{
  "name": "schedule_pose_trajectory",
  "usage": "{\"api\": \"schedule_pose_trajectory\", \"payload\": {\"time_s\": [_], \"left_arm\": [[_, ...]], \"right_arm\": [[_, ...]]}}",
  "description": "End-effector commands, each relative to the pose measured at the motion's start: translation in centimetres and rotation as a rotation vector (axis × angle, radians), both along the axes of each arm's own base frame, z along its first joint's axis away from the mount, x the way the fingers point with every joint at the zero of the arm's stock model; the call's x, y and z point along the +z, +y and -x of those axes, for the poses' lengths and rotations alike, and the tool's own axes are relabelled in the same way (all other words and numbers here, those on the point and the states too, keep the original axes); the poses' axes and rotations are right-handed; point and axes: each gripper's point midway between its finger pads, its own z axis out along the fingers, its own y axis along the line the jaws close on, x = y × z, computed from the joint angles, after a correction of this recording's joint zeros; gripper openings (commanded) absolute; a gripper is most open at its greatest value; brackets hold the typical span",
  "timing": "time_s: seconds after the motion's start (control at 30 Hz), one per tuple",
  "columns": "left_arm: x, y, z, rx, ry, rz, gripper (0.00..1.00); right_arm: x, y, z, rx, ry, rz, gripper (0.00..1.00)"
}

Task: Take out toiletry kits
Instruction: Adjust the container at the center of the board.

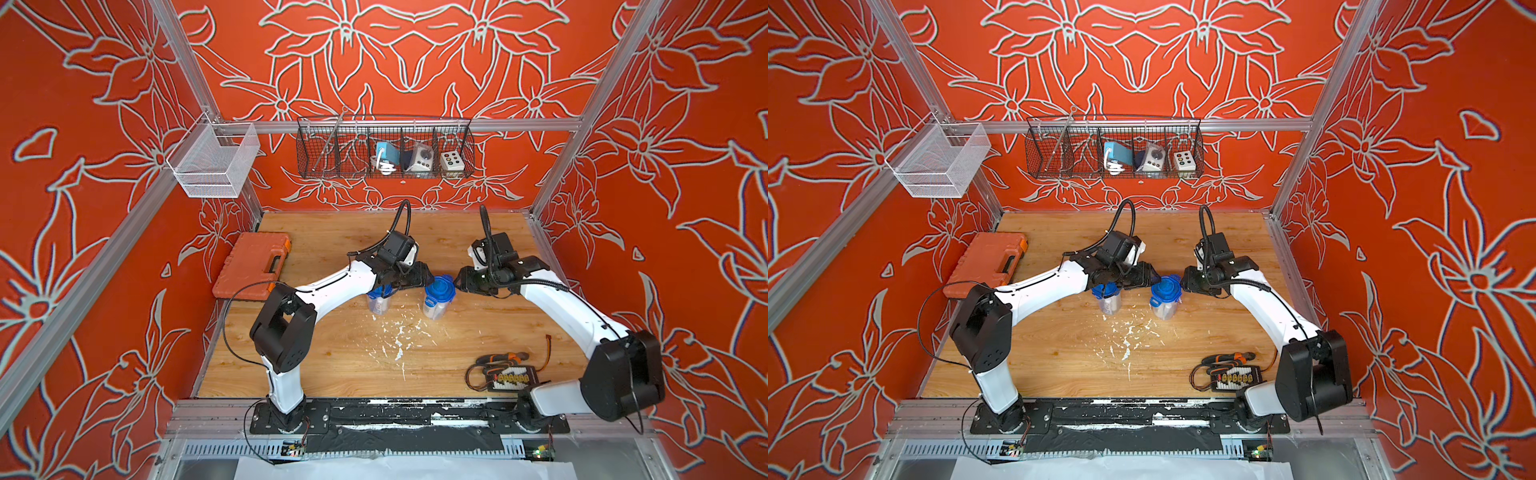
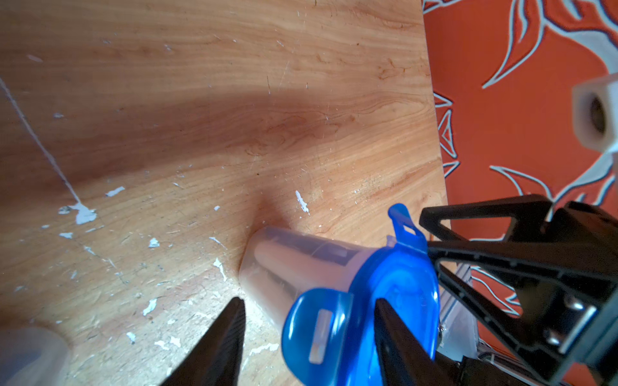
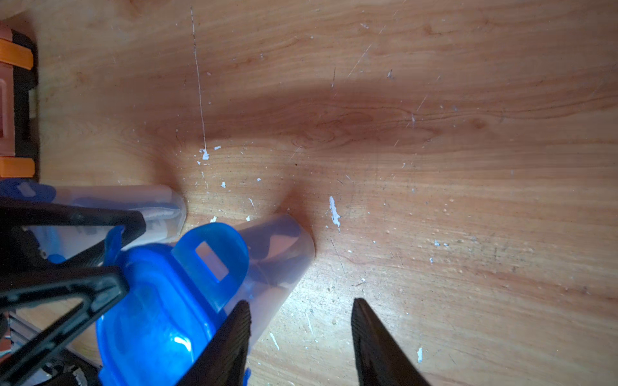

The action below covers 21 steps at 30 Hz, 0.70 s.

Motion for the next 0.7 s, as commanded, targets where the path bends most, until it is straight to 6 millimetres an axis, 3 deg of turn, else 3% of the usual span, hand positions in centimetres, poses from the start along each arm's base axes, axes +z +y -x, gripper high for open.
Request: {"api": "schedule_pose_trajectory", "payload": {"time_s": [0.0, 0.3, 0.43, 0.67], "left_arm": [[-0.7, -0.3, 1.6, -0.036, 0.078, 0.023, 0.55], [0.6, -1.2, 2.2, -0.066, 0.076, 0.116, 0.53], [0.8, -1.6, 2.0, -0.078, 0.072, 0.124, 0.53], [1.1, -1.2, 2.4, -0.081, 0.059, 0.118, 0.58]], "right_arm": [[-0.2, -0.1, 2.4, 0.018, 0.024, -0.025, 0.45], [-1.1, 0.0, 5.2, 0.023, 0.076, -0.068, 0.40], [-1.5, -0.5, 5.2, 0.004, 0.077, -0.048, 0.45], [-0.2, -0.9, 5.3, -0.006, 0.038, -0.045, 0.50]]}}
